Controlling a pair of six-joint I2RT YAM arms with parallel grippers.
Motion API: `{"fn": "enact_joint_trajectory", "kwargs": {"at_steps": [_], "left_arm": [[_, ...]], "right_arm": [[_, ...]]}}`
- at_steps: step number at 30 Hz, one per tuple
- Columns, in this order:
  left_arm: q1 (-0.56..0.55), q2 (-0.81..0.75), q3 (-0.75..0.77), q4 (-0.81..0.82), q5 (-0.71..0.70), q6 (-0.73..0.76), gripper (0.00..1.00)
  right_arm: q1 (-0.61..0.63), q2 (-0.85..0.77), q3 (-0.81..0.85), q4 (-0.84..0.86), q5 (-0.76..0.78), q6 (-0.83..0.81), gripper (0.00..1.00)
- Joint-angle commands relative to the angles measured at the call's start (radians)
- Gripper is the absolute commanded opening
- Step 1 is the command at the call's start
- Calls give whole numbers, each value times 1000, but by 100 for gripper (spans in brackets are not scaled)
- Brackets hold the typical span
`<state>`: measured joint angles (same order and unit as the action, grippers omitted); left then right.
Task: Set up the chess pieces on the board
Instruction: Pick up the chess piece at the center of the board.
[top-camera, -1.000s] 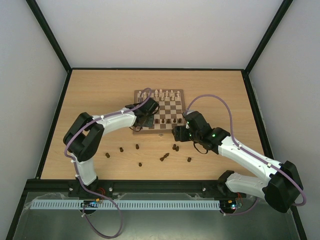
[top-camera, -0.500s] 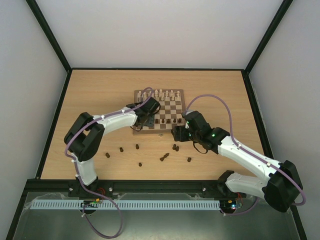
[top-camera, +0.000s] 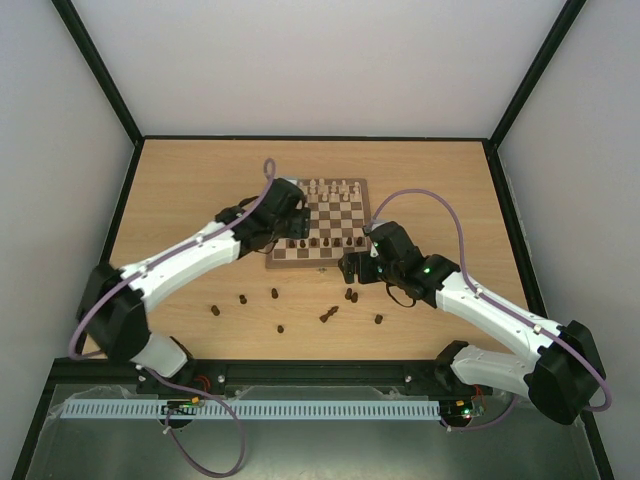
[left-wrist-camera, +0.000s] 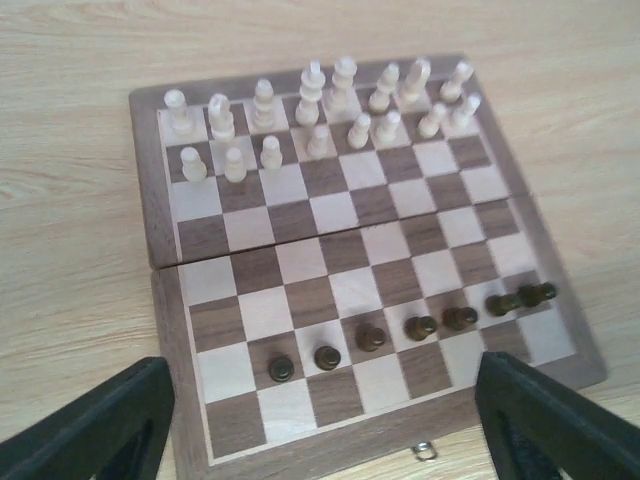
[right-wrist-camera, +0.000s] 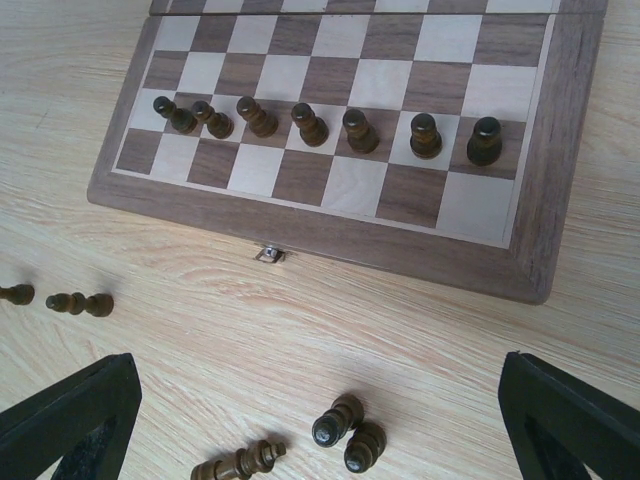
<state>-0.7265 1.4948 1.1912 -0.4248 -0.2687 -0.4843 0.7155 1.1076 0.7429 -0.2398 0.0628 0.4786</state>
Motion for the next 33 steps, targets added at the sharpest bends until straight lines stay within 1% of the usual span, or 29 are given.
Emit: {"fn": "enact_joint_trajectory", "kwargs": {"at_steps": [1,4,8,11,13,17,20,22,25,29,31,33], "left_arm": [[2,-68,-61,-12,3,-2,90],[2,-92,-70,-53,-1,-29,99],[2,-180,-131,-79,23,-66,99],[2,-270,-194,-99,31,-95,100],[2,-322,-206,-131,29,-111,99],[32,-350,-139,-267,45,-117,99],[47,-352,-59,-384,20,-105,99],[61,-361,-42,-414,19,-97,99],[86,-382,-67,-389,87,-84,100],[88,-412,-111,-367,137,-58,100],[88,-444,-162,-340,143,-35,99],[88,-481,-235,-304,146,-19,100]], "right_arm": [[-4,0,-1,-14,3,5,99],[-5,3,21,-39,39,25,99],[-4,2,40,-72,82,72,99],[-4,-13,18,-50,54,88,99],[-4,-23,13,-48,61,81,99],[-5,-36,24,-58,81,74,98],[-4,-35,42,-84,86,73,99],[-4,-42,46,-93,63,81,98],[-4,-68,11,-69,40,122,99],[-4,-106,-34,-29,-47,206,99],[-4,-122,-66,-25,-65,186,99],[-5,-131,-94,-37,-51,168,99]]}}
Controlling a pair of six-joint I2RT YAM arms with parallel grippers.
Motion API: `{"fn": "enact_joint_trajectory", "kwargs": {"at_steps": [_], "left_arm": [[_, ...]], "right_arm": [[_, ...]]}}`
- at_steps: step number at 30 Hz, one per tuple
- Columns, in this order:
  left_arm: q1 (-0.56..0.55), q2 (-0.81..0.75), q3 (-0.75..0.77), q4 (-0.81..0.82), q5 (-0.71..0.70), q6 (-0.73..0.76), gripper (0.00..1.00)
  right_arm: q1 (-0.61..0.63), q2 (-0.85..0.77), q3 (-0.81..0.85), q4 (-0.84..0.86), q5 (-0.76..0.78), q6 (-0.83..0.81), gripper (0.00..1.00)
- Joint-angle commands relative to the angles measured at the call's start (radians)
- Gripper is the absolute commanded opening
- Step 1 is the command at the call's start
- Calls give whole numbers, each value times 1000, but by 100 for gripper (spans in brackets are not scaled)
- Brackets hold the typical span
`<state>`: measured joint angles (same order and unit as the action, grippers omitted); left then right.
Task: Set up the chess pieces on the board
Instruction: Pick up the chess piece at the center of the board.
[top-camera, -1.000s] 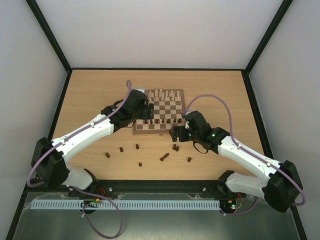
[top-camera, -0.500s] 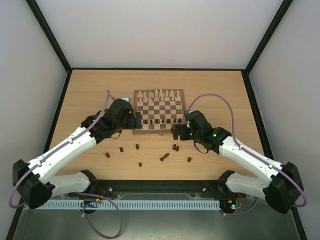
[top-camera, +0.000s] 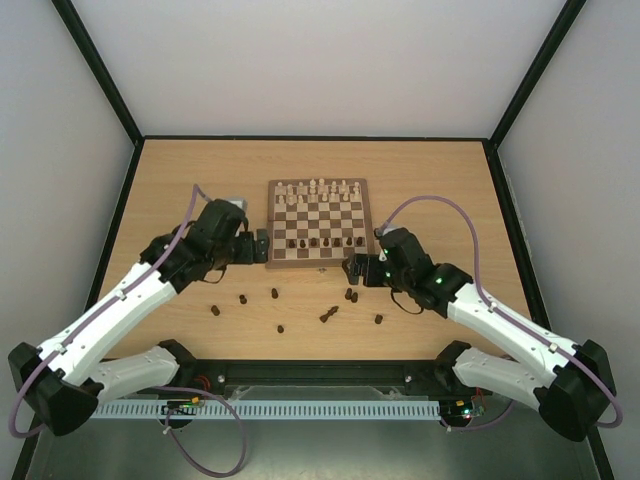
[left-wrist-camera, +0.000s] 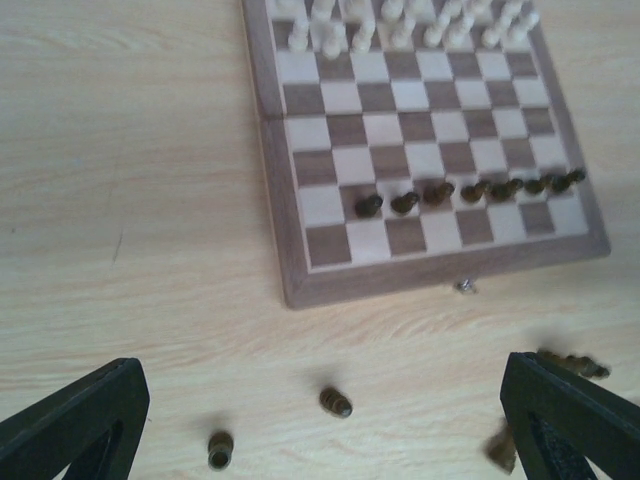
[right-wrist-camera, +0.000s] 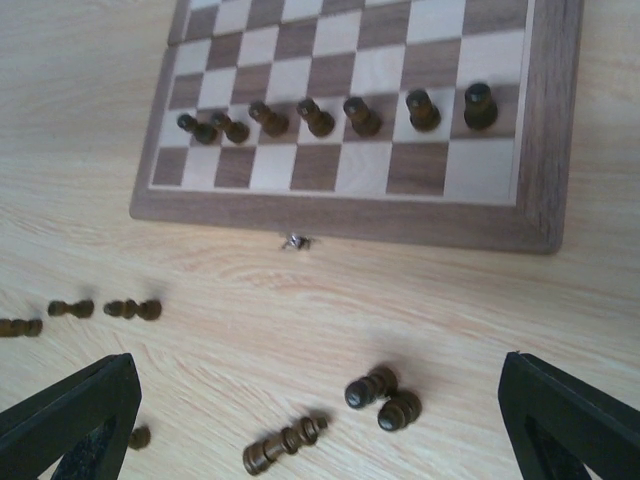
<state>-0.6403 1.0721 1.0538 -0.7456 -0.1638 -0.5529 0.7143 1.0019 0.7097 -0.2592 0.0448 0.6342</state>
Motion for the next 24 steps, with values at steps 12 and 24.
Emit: {"fn": "enact_joint_trajectory", "kwargs": {"at_steps": [12,24], "left_arm": [[-16,-175,-124,-26,192,42,100],[-32,-194,-86,-88,281,72,100]], "right_arm": [[-3,-165,-45,-161,-163,73,99],[-3,-207,24,-234,-180,74,98]]}}
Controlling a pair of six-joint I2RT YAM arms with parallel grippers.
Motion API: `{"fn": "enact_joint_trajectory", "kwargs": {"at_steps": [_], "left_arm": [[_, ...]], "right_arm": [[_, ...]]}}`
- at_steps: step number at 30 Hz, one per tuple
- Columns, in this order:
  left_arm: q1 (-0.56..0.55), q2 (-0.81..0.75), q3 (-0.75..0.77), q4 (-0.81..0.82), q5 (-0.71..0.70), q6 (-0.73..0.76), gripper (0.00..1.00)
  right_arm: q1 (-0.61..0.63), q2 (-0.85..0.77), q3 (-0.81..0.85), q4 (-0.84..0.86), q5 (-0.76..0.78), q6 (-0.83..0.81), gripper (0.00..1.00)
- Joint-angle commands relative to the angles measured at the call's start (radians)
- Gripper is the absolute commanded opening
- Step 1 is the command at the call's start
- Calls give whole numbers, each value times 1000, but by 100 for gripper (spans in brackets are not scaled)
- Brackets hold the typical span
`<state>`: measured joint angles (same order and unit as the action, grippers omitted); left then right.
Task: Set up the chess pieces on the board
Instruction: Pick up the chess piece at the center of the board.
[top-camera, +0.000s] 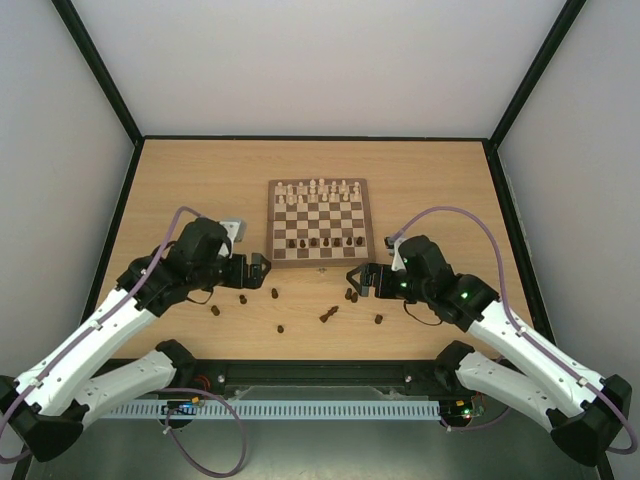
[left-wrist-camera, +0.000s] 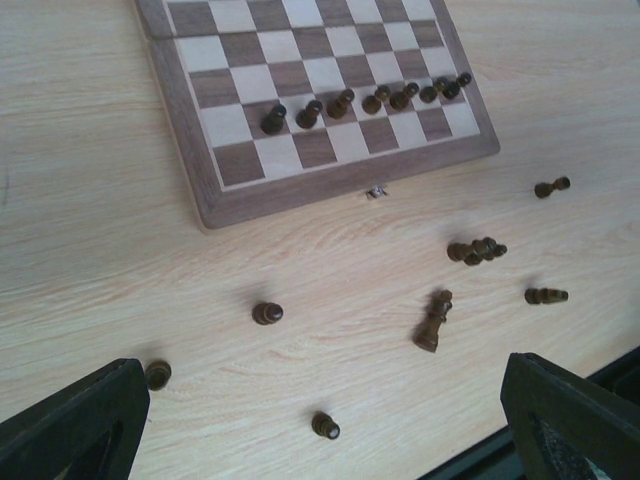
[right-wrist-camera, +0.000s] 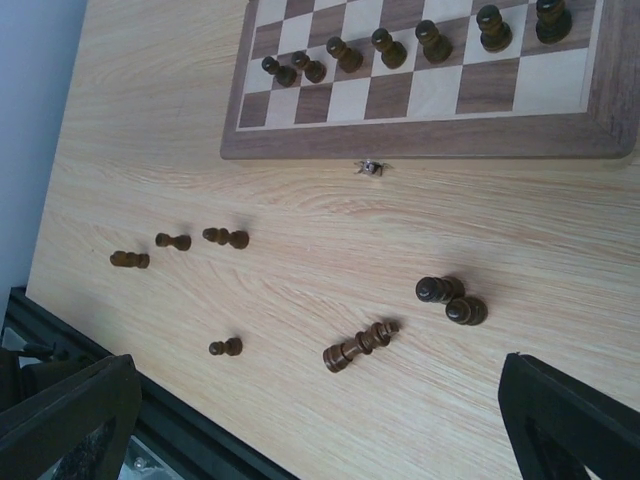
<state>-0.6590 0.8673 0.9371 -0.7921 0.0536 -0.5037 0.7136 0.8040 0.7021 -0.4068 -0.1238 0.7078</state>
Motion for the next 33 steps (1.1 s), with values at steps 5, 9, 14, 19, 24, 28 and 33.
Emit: {"fn": "enact_joint_trajectory", "kwargs": {"at_steps": [5,9,14,19,24,28,33], "left_arm": [[-47,32,15,-60,81,13,100],[-114,110,19,-92,44,-14,99],[-220,208,23,-124,-9,-74,99],[-355,291,46,-189,-104,-174,99],[-458,344,29,-191,-170,-264,100],[-476,385,1,-164,-209,-288,97],[-494,473,4,-132,-251,-304,73]], "right_arm": [[-3,-45,5,-77,-11,-9,99],[-2,-82,-38,-60,-7,-19,99],[-2,-94,-68,-38,-26,-42,99],[-2,-80,-44,-50,-53,-67,99],[-2,-80,-4,-76,-66,-106,99],[-2,-88,15,-86,-71,-116,99],[-2,-89,6,-75,-74,-121,99]]}}
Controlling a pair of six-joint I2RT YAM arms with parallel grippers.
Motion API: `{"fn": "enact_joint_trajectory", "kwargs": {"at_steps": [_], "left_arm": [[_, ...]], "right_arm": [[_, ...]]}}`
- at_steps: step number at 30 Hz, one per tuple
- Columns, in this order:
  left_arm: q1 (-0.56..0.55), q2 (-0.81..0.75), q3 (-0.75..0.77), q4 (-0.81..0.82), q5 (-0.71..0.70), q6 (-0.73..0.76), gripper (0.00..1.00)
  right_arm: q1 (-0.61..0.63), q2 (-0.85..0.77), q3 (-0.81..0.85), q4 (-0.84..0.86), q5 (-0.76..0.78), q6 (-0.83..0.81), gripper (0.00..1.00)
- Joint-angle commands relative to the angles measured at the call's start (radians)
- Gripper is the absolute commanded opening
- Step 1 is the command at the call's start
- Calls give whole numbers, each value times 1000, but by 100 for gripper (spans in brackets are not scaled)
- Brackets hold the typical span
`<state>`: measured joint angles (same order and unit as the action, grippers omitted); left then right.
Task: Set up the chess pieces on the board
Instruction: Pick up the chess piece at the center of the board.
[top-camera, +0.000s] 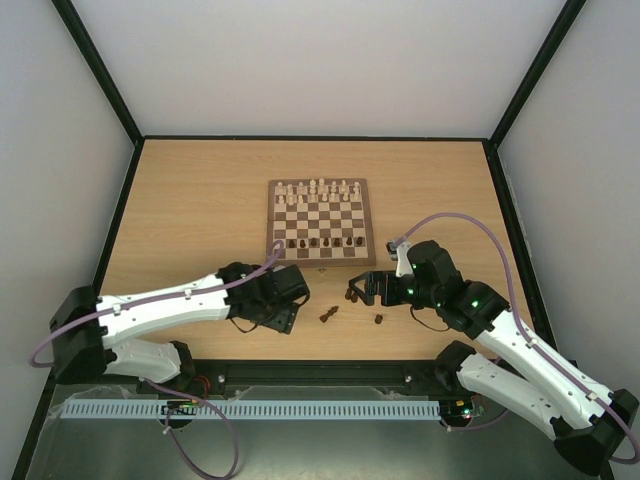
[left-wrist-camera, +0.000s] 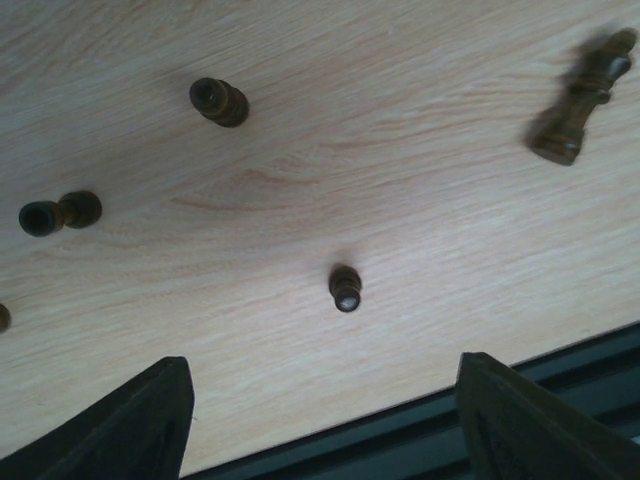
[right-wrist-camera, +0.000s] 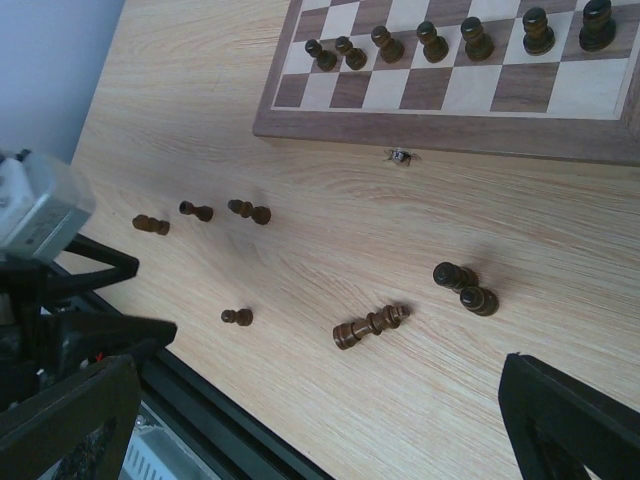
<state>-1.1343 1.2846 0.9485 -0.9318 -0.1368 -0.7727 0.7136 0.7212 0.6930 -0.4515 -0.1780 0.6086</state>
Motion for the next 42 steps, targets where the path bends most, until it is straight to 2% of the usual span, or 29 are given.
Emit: {"fn": "enact_joint_trajectory", "kwargs": {"at_steps": [1,13,21,31,38,42], "left_arm": [[-22,74,-7,14,-70,-38,68],[-73,205,-50,154,-50,-61,33],[-93,217,-91,172,-37,-88,31],[-93,241,-108,183,-50,-87,34],[-87,261,-112,197,-50,-74,26],[-77,259,-117,202,-52,-66,15]], "right_arm": [[-2,-5,14,-28,-21,-23,99],[-2,0,2,-22,-35,-27,99],[-3,-11,-6,-20,-40,-27,99],[-2,-14,-7,-20,-48,-30,99],[-2,-22,-7,-23,-51,-30,99],[-2,-27,-9,-25,-51,-31,99]]}}
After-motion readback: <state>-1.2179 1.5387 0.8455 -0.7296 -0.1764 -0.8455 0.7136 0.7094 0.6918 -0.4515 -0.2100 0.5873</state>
